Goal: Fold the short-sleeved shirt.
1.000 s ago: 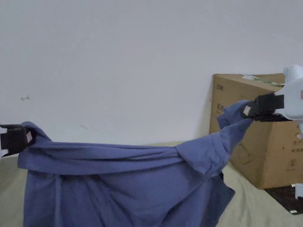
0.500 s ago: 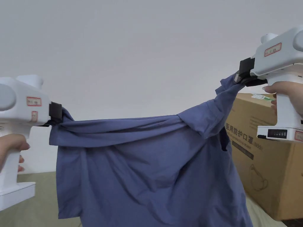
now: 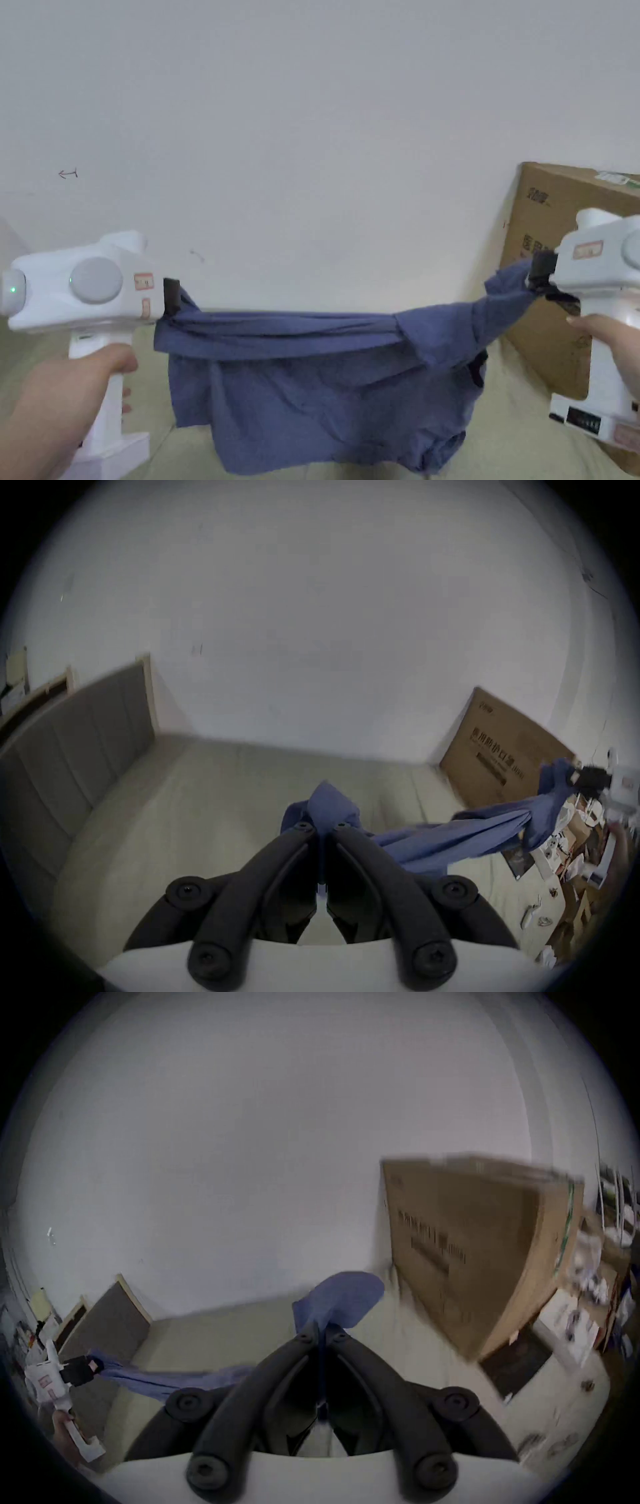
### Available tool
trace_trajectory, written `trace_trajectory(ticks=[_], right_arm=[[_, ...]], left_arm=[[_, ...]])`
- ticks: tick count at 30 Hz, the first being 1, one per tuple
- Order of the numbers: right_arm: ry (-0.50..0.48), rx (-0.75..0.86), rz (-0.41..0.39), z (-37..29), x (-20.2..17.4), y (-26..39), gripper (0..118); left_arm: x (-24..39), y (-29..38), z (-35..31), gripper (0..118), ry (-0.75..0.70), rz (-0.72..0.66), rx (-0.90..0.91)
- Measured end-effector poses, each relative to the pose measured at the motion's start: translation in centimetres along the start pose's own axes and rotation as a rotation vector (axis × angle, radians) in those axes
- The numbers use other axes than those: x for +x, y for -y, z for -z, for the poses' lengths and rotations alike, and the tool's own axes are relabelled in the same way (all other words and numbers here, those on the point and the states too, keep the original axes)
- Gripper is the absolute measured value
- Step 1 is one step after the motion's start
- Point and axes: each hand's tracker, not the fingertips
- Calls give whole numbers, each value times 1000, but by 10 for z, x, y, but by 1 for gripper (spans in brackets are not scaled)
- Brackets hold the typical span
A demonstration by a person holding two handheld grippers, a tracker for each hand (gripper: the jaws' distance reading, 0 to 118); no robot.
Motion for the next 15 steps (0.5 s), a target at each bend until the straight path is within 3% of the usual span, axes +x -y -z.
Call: trace_trajectory(ticks=[4,7,10,15], right_arm=[[61,-283,56,40,50,131,1],[89,-493,78,44,91,222,1],[77,-552,112,11,115,278,1],[46,-565,139,-61,143,316,1]], left_arm=[[-36,115,28,2,-18,-146,-250],[-55,203,25,2,-57,-121,-434],[-74,258,1,2,-48,-160,-505],[-90,304,-66,2,4,-250,-531]])
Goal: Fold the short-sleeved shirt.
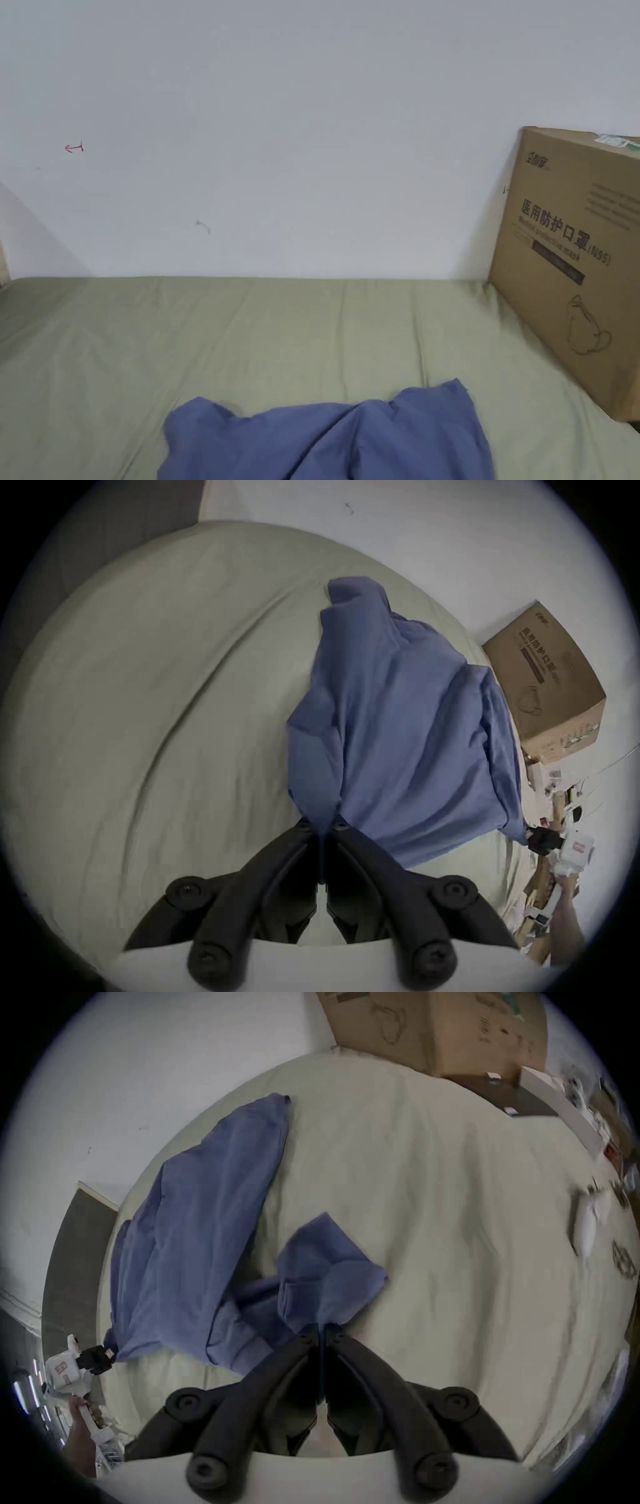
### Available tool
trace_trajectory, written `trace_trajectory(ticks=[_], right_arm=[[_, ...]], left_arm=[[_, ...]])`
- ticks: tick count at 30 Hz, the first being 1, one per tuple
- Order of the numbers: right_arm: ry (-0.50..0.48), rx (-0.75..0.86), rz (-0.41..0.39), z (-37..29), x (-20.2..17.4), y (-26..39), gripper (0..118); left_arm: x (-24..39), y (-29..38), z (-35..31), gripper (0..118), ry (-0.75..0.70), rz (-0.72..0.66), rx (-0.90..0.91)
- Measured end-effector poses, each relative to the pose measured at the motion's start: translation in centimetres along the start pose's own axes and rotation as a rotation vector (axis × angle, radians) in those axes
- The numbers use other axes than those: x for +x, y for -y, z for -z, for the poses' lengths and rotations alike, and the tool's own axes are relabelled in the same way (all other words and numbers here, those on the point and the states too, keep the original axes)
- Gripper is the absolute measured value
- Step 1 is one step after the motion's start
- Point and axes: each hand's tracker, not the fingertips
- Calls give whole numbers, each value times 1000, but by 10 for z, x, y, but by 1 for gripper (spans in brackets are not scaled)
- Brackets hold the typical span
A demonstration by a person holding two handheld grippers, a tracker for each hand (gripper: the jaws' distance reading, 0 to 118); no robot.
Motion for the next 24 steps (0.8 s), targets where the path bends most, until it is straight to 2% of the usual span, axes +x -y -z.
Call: trace_trajectory(ticks=[9,16,18,20,21,22,23,24], right_arm=[[13,-42,10,-67,31,70,1],[94,-80,-101,-82,27,99,1],[105,-81,-98,-81,24,101,1],[122,-64,-55,-81,22,101,2],[121,-54,-33,-82,21,101,12],[120,-47,-19,-84,20,100,35],[121,-45,-18,-85,19,99,68],[119,-34,-11,-88,17,99,97]], left_arm=[[0,94,-69,2,7,10,-68],[8,120,-88,2,-19,41,-97],[9,122,-88,2,-9,20,-97],[7,123,-90,4,0,-11,-81],[5,123,-92,8,11,-31,-69],[4,124,-95,15,10,-48,-57],[3,123,-98,30,-2,-59,-44],[1,123,-102,66,-23,-65,-26]])
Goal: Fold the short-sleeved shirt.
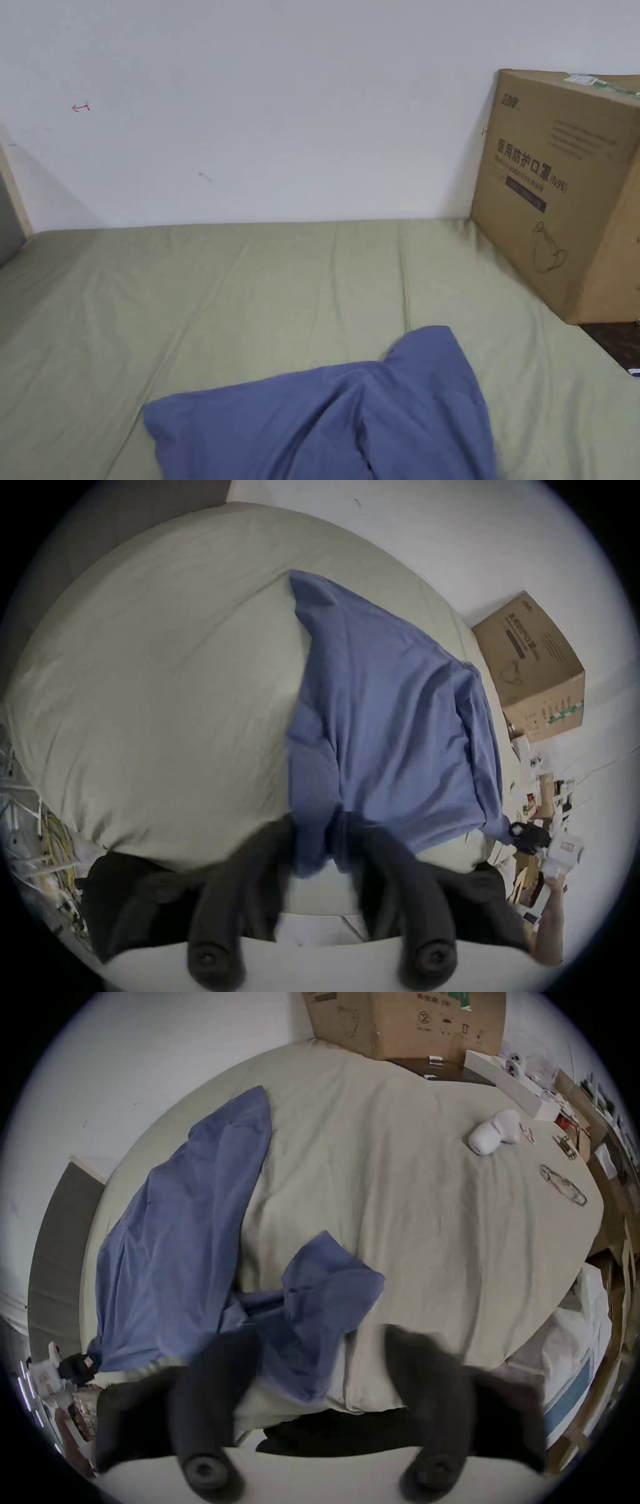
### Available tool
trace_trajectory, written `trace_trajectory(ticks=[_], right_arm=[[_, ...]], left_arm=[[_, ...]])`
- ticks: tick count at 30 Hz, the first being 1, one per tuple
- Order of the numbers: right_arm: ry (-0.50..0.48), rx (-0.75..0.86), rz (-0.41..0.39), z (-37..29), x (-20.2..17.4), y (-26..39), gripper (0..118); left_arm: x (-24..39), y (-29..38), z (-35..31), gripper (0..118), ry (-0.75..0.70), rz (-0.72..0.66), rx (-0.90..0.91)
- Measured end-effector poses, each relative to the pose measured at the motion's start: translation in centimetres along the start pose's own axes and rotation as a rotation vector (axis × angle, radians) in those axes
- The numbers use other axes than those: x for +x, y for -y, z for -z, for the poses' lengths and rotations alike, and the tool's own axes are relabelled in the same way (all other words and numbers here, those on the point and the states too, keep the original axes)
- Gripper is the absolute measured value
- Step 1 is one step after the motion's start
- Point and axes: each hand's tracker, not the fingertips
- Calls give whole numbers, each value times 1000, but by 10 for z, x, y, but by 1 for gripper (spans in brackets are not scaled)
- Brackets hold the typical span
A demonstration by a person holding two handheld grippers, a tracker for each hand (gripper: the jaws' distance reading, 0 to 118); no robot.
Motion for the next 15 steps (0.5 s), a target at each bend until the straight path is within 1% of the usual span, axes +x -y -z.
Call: trace_trajectory(ticks=[1,2,4,5,7,11,13,14,15], right_arm=[[-2,18,2,-5,-2,0,102],[-10,36,0,-11,-6,-2,102],[-21,58,-9,-22,-14,-6,102],[-27,83,-17,-28,-19,-8,102],[-56,156,-52,-42,-36,-14,102],[-60,292,-189,-69,-90,-28,102],[-59,370,-245,-78,-119,-34,99],[-74,408,-268,-81,-131,-37,91],[-104,450,-300,-82,-146,-41,72]], left_arm=[[-2,-1,-2,100,-2,-3,9],[-4,-1,-6,115,14,-10,14],[-3,-6,-22,113,55,-21,76],[0,-10,-28,113,53,-16,73],[10,-18,-44,113,69,13,145],[38,-39,-74,113,52,141,309],[59,-49,-84,108,51,236,369],[67,-53,-86,99,44,275,386],[76,-58,-87,73,42,318,395]])
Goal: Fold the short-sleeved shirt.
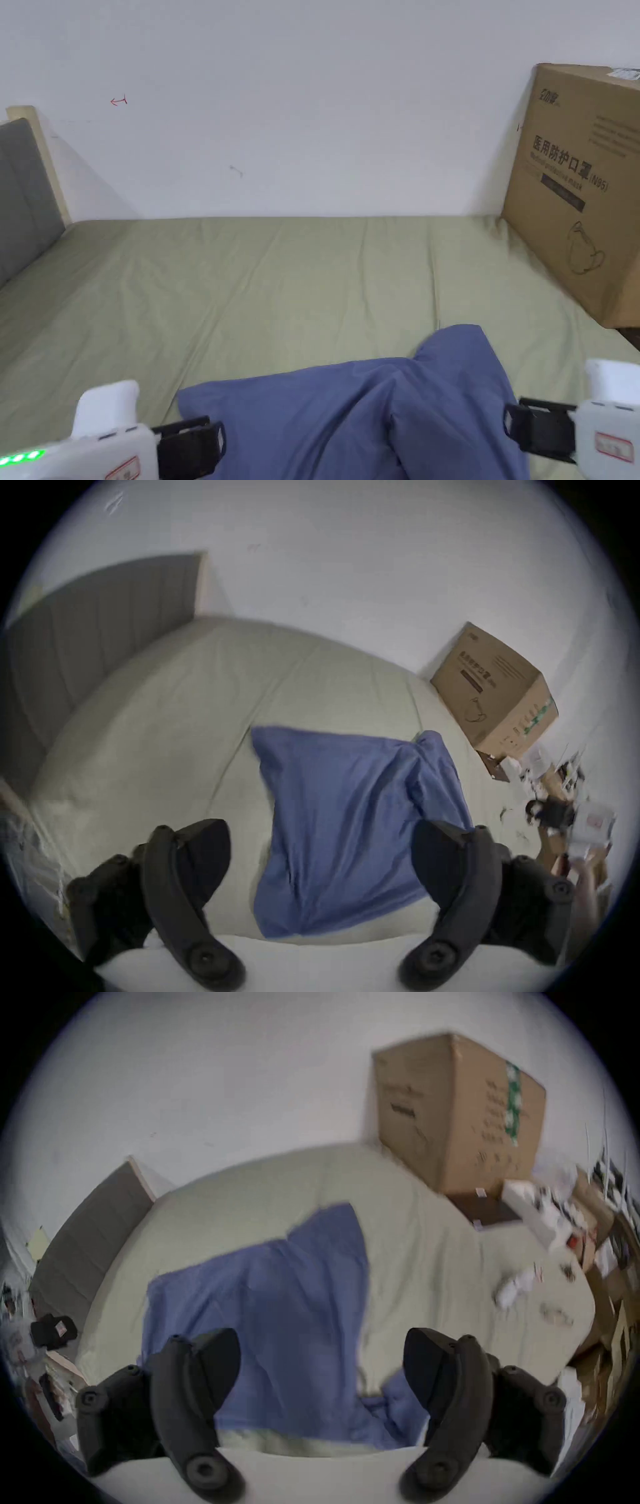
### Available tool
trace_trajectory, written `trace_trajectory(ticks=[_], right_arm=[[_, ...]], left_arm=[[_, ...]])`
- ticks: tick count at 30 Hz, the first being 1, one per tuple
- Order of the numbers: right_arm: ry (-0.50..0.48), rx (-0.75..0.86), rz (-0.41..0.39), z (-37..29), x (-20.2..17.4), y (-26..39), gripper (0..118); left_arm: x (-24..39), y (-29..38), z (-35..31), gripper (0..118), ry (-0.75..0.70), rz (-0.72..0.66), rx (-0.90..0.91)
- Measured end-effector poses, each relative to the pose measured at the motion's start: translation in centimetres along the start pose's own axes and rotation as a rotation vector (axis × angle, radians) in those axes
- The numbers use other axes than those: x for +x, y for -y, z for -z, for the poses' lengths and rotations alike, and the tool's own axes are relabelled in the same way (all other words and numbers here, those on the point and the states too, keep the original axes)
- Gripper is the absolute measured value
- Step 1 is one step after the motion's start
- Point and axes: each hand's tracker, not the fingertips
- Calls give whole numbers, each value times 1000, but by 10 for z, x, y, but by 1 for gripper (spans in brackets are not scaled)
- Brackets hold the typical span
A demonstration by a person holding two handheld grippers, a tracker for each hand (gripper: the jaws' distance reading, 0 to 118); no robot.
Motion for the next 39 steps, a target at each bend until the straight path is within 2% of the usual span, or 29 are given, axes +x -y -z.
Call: trace_trajectory(ticks=[1,2,3,7,12,16,17,19,20,22,26,29,30,31,32,33,36,37,38,39], right_arm=[[-33,37,-20,2,-10,-5,42],[-60,60,-33,5,-20,-10,4],[-91,80,-33,10,-29,-15,0],[-191,53,10,29,-45,-28,0],[-167,8,-24,61,-49,-33,0],[-154,-61,8,91,-43,-31,0],[-153,-74,14,97,-42,-29,0],[-149,-101,17,109,-39,-26,0],[-148,-115,13,113,-40,-24,0],[-145,-146,-2,122,-37,-20,0],[-115,-188,-49,134,-30,-12,0],[-100,-197,-50,139,-22,-9,0],[-96,-201,-39,141,-17,-9,0],[-93,-202,-24,143,-13,-8,0],[-89,-203,-3,144,-10,-7,0],[-86,-207,18,146,-5,-5,0],[-78,-222,64,154,7,-2,0],[-83,-229,77,159,12,-3,0],[-84,-239,90,163,18,-5,0],[-79,-245,100,169,25,-9,0]], left_arm=[[4,-6,3,42,18,14,10],[4,-10,7,12,31,5,18],[6,-13,11,2,28,-9,14],[-9,-24,30,1,34,-62,28],[-63,-60,86,0,-50,-92,-63],[-106,-86,158,1,-76,-165,-196],[-113,-88,173,12,-103,-179,-207],[-122,-93,209,96,-155,-185,-267],[-126,-92,228,118,-180,-172,-310],[-134,-93,255,114,-206,-132,-310],[-137,-75,305,114,-213,-50,-408],[-134,-62,326,113,-202,23,-459],[-122,-58,319,111,-249,84,-437],[-117,-57,316,106,-252,87,-411],[-112,-55,313,99,-247,80,-398],[-107,-54,312,87,-241,85,-397],[-98,-56,297,73,-203,134,-346],[-96,-57,293,54,-195,142,-331],[-95,-59,289,23,-187,142,-323],[-95,-61,284,5,-201,150,-314]])
